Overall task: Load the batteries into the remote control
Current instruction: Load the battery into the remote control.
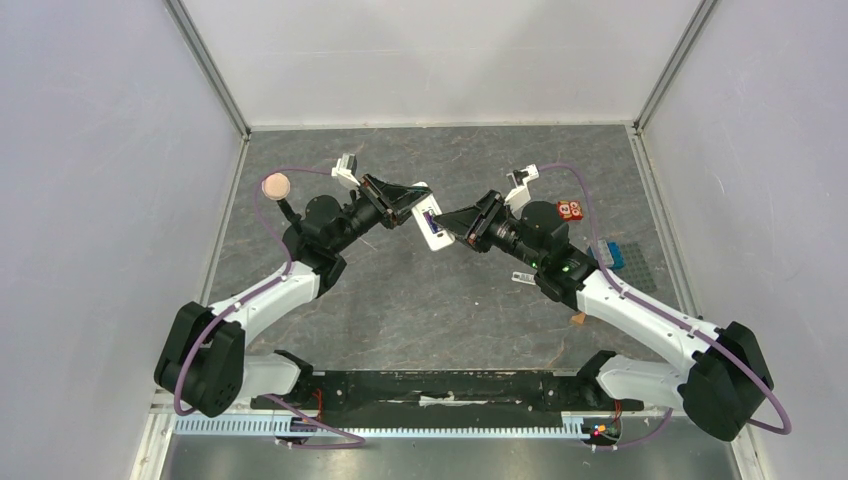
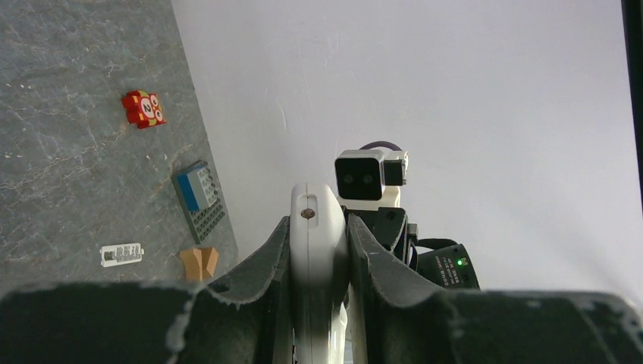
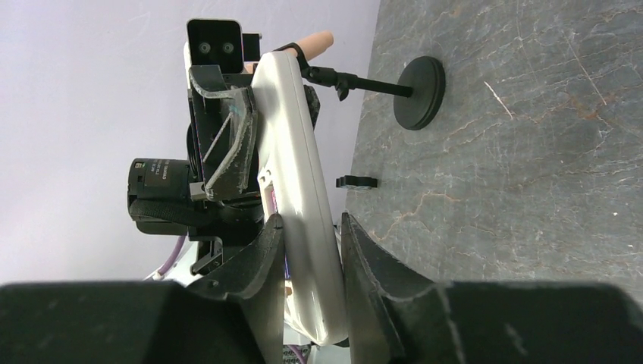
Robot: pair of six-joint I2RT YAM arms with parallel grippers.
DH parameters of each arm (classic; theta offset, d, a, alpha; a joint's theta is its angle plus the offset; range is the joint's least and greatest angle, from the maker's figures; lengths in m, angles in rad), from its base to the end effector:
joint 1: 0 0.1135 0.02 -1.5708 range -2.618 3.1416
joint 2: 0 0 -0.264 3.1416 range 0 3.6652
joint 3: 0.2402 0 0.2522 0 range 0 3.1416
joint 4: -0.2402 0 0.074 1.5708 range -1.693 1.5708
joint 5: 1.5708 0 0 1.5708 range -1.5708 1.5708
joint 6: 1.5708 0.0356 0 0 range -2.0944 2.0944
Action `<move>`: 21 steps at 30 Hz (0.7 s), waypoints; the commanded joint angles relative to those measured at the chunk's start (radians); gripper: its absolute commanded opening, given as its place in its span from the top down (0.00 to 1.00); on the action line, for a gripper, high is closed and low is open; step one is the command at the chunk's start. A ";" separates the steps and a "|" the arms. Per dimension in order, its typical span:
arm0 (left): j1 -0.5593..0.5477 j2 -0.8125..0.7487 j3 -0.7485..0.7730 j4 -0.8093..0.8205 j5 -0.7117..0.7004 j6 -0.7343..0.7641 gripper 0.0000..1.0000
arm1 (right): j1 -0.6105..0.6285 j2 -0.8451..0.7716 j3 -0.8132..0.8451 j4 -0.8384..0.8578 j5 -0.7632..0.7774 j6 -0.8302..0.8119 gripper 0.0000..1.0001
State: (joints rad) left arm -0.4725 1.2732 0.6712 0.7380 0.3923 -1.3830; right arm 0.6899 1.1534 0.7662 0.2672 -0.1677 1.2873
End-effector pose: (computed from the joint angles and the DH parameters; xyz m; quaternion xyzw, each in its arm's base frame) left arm 0.2470 -0.1415 0.2911 -0.1516 0.6437 -0.6683 0.3406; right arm 0.2051 0.1769 0.3048 0.1663 0.7289 0.5866 0.3112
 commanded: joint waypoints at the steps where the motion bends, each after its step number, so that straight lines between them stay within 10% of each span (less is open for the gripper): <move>1: 0.003 -0.053 0.062 0.131 -0.016 -0.003 0.98 | -0.006 0.028 -0.004 -0.128 0.018 -0.012 0.83; 11: 0.002 -0.053 0.048 0.097 0.041 0.084 0.98 | -0.007 0.007 0.010 -0.068 -0.012 -0.041 0.28; 21: 0.001 -0.047 0.033 0.104 0.099 0.149 0.98 | -0.007 -0.052 0.035 -0.027 -0.015 -0.208 0.13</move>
State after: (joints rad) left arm -0.4702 1.2552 0.6724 0.7670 0.4366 -1.2972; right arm 0.6830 1.1469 0.7670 0.2222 -0.1856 1.1965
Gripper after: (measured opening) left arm 0.311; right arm 0.848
